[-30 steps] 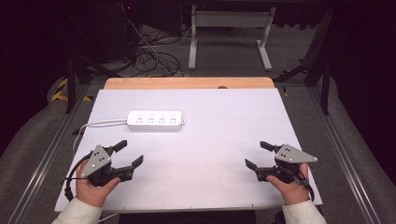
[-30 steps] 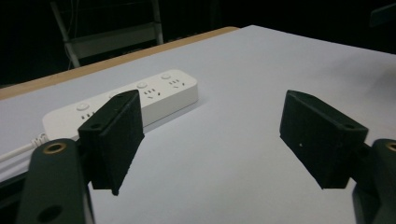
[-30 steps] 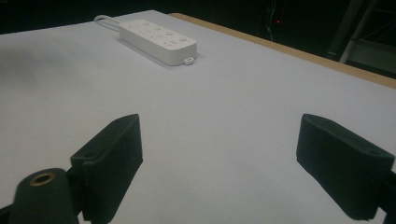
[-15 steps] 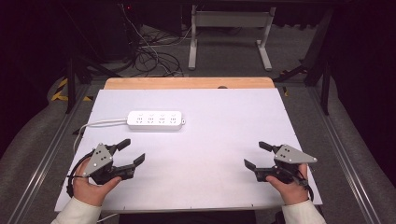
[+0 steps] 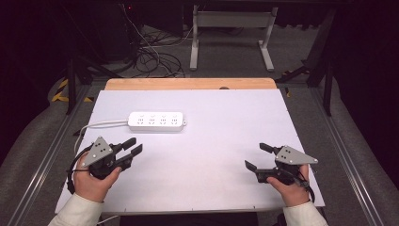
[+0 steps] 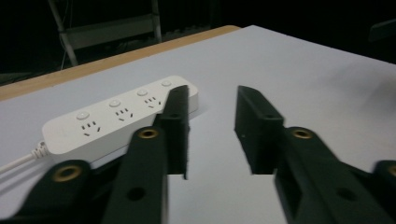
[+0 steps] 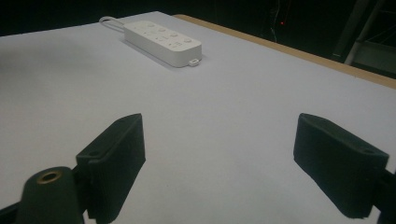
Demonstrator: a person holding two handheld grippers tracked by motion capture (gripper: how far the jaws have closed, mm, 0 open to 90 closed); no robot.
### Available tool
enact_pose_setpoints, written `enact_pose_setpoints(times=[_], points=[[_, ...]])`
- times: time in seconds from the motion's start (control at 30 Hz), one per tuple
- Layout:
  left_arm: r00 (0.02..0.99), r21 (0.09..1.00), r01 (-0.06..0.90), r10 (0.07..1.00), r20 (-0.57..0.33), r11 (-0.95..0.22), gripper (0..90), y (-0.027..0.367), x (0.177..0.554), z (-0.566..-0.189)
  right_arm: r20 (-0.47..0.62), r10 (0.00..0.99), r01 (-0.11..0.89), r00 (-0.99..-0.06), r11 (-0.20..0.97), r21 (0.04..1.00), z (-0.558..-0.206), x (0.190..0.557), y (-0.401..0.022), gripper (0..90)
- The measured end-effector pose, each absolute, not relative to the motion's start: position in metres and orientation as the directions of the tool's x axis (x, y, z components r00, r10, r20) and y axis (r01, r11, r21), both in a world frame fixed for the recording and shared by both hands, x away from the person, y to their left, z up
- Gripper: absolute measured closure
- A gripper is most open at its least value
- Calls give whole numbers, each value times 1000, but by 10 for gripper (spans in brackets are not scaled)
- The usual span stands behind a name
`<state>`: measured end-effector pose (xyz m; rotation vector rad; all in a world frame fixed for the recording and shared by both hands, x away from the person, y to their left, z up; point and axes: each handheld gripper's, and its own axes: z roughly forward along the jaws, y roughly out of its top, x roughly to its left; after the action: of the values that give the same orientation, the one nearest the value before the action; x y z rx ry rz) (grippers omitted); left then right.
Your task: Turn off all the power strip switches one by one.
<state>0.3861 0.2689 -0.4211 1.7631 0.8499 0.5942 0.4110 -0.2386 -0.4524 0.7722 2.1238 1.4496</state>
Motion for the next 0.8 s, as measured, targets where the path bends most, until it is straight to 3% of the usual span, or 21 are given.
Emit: enact_pose_setpoints(times=[0.2, 0.4, 0.8], points=[[612, 931, 281, 791, 15, -234, 896, 265, 404, -408, -60, 665, 185, -744, 292, 938, -454, 411, -236, 173], [604, 917, 302, 797, 28, -261, 900, 263, 422, -402, -51, 670, 196, -741, 288, 937, -454, 413, -238, 170], [583, 915, 341, 812, -26, -216, 900, 265, 466, -398, -33, 679, 214, -733, 277, 937, -458, 415, -238, 143]])
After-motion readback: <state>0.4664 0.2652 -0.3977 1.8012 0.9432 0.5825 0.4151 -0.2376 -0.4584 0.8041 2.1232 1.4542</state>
